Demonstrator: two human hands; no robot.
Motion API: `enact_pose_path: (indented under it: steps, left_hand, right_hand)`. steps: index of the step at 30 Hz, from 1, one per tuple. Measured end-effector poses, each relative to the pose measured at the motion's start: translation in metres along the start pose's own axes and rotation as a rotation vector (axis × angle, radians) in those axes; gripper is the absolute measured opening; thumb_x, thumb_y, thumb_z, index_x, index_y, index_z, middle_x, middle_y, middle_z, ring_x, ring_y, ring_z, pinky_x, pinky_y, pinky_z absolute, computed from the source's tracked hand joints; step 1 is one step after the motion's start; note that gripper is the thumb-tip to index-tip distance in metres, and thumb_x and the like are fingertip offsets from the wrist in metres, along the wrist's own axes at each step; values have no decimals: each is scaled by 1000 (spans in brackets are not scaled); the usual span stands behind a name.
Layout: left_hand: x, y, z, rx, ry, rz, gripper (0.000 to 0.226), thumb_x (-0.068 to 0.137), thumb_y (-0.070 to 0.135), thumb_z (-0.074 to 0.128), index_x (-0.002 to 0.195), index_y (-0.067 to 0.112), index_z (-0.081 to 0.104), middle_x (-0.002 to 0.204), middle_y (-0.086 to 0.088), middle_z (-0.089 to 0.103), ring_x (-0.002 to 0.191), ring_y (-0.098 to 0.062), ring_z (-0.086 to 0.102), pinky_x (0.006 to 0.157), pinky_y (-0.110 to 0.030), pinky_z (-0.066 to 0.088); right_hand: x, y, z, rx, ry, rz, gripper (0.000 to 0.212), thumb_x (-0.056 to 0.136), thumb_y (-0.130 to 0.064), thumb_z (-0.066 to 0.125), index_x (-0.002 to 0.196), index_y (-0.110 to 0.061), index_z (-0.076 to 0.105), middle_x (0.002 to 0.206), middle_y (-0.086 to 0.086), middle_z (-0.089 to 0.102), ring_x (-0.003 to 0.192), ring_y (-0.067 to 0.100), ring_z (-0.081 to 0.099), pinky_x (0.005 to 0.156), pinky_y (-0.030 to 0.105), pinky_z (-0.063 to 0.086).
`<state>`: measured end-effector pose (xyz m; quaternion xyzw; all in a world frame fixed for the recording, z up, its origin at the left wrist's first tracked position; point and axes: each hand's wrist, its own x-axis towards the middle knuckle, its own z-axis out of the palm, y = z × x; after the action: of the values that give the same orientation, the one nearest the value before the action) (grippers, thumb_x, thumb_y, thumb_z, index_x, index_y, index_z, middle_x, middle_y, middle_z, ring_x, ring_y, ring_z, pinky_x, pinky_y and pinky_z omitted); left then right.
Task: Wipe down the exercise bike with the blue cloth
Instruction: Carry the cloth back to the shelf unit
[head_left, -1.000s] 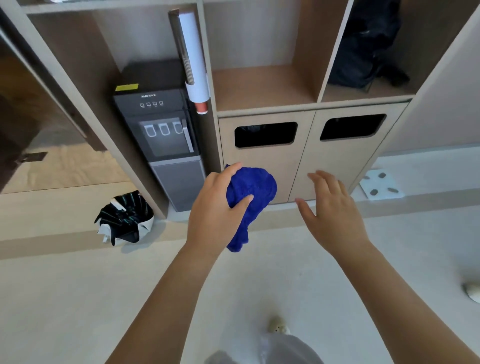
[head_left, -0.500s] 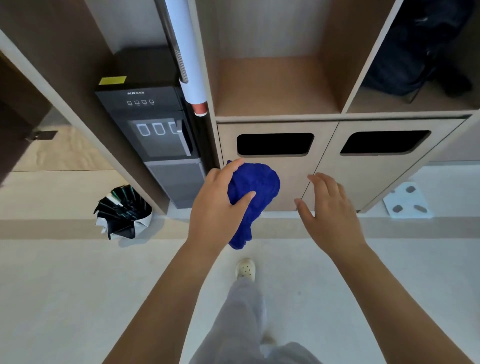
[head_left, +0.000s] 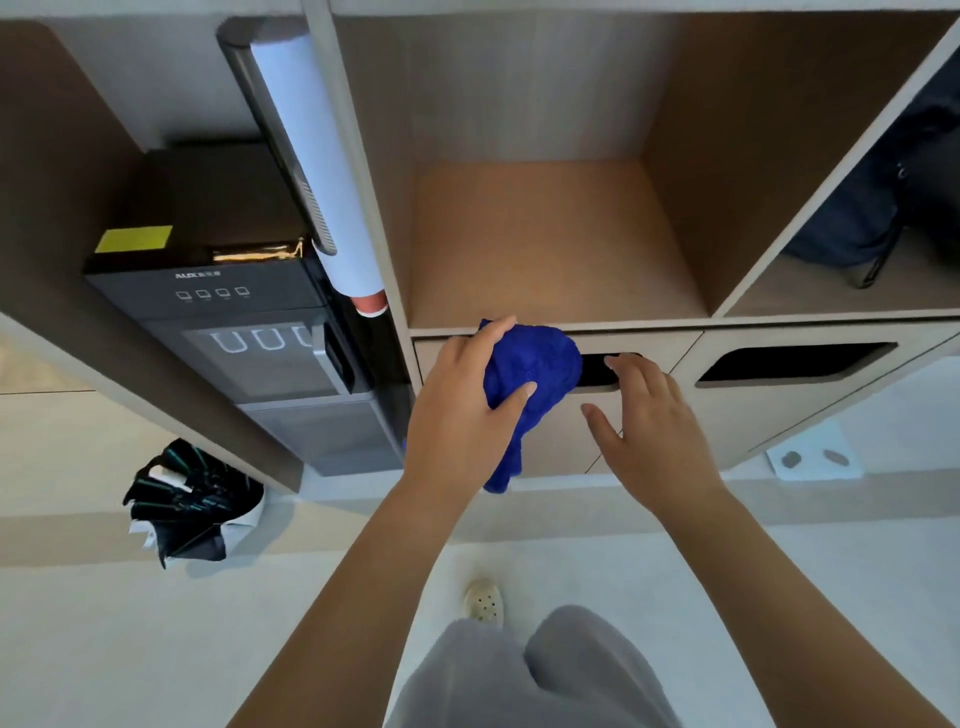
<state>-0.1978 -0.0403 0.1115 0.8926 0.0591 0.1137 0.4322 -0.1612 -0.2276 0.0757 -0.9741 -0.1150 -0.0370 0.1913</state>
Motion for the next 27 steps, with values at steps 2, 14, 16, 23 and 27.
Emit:
enact_pose_path:
  steps: [2, 14, 16, 23, 27]
  left_hand:
    - [17, -3, 2, 7, -3, -10, 55, 88, 29, 65, 138, 39, 43, 119, 20, 44, 102, 9, 39, 77, 0, 32]
    - [88, -15, 29, 3, 25, -59, 56, 87, 27, 67, 138, 35, 45, 128, 11, 52, 112, 4, 43, 85, 3, 28]
    - [98, -15, 35, 1, 21, -66, 56, 87, 26, 67, 138, 36, 45, 130, 11, 52, 112, 5, 42, 84, 4, 28]
    - [132, -25, 58, 10, 33, -125, 58, 87, 27, 67, 139, 37, 43, 132, 13, 50, 114, 1, 44, 91, -14, 35]
    - [151, -38, 64, 95, 24, -160, 60, 88, 28, 65, 142, 36, 40, 136, 10, 46, 119, -5, 44, 95, -23, 40]
  right_hand:
    - [17, 1, 5, 12, -14, 5, 55, 92, -37, 54, 139, -10, 43, 141, 5, 45, 129, 24, 41, 103, 37, 39]
    - [112, 7, 19, 479, -352, 56, 43, 94, -29, 56, 134, -24, 43, 127, -12, 53, 103, 1, 58, 78, 18, 43]
    - [129, 11, 18, 655, -393, 138, 38, 93, -27, 58, 128, -30, 44, 116, -19, 58, 89, -7, 61, 69, 13, 43]
    - [173, 28, 29, 738, -334, 144, 27, 92, -23, 60, 115, -31, 47, 101, -14, 62, 84, -2, 61, 65, 13, 44]
    - [192, 33, 39, 696, -253, 145, 28, 90, -23, 62, 113, -26, 46, 93, -7, 64, 79, 7, 63, 65, 23, 49]
